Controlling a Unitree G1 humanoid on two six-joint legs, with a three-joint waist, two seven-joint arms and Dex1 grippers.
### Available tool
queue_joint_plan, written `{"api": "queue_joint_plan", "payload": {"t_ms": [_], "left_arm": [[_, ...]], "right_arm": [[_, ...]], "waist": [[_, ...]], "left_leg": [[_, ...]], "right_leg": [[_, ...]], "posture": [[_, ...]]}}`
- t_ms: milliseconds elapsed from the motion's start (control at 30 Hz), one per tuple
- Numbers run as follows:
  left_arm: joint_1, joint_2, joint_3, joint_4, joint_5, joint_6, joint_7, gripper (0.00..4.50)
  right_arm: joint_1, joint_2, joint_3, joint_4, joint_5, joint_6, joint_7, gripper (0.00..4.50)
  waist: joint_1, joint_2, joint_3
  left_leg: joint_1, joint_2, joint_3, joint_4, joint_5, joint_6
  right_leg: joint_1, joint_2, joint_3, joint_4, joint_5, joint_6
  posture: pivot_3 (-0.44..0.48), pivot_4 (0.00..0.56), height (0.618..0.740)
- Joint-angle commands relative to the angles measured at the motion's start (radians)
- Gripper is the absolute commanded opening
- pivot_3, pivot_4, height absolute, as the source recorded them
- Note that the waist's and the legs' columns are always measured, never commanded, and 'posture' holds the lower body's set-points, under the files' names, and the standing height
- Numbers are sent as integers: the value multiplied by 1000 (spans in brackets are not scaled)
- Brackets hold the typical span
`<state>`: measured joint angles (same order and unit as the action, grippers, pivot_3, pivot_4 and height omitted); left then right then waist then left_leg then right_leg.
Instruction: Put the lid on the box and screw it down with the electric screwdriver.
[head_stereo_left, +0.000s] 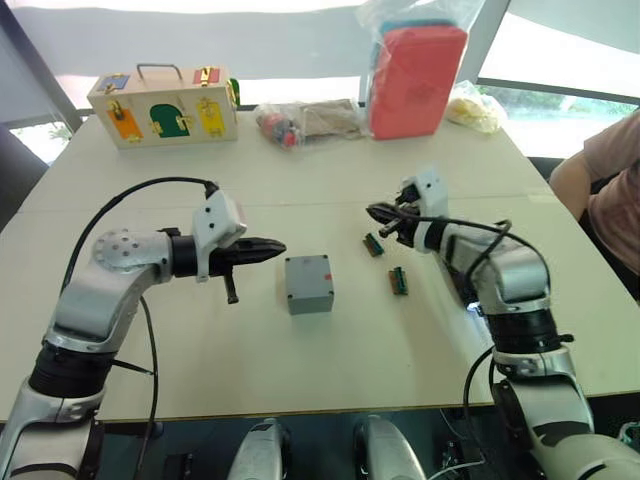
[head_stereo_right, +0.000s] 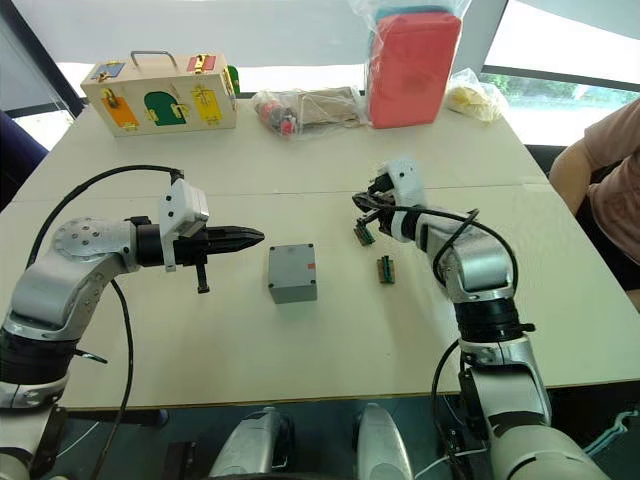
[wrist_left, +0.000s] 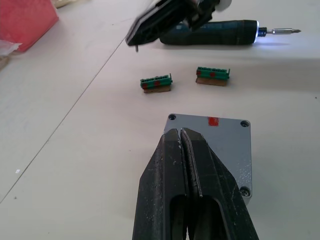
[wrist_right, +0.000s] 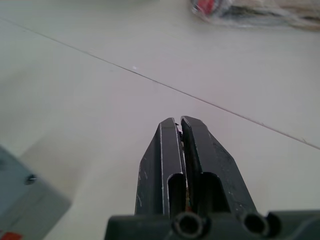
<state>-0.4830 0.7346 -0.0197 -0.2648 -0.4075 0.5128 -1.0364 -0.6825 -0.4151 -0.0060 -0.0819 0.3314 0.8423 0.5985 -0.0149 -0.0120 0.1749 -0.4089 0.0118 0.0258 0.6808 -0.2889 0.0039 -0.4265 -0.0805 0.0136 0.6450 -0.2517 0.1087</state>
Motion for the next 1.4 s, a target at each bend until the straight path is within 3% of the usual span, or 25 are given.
{"api": "queue_joint_plan", "payload": {"t_ms": [33, 300, 833, 1400], "left_arm": [[-8, 10, 15, -29, -15, -6, -1, 0], [-10, 11, 8, -17, -7, -15, -6, 0], [17, 16, 12, -41, -14, -11, -4, 0], [28, 12, 11, -46, -10, -16, 4, 0]], "right_arm": [[23, -4, 9, -169, 104, 126, 31, 88], [107, 79, 130, -265, 89, 161, -45, 88], [60, 87, 154, -142, 56, 93, -52, 88], [38, 72, 161, -157, 73, 129, -29, 88]], "waist": [[0, 0, 0], [3, 0, 0], [1, 0, 0], [1, 0, 0]], "left_leg": [[0, 0, 0, 0, 0, 0], [0, 0, 0, 0, 0, 0], [0, -1, 0, 0, 0, 0], [0, 0, 0, 0, 0, 0]], "right_leg": [[0, 0, 0, 0, 0, 0], [0, 0, 0, 0, 0, 0], [0, 0, 0, 0, 0, 0], [0, 0, 0, 0, 0, 0]], "posture": [[0, 150, 730], [0, 150, 730], [0, 150, 730], [0, 150, 730]]}}
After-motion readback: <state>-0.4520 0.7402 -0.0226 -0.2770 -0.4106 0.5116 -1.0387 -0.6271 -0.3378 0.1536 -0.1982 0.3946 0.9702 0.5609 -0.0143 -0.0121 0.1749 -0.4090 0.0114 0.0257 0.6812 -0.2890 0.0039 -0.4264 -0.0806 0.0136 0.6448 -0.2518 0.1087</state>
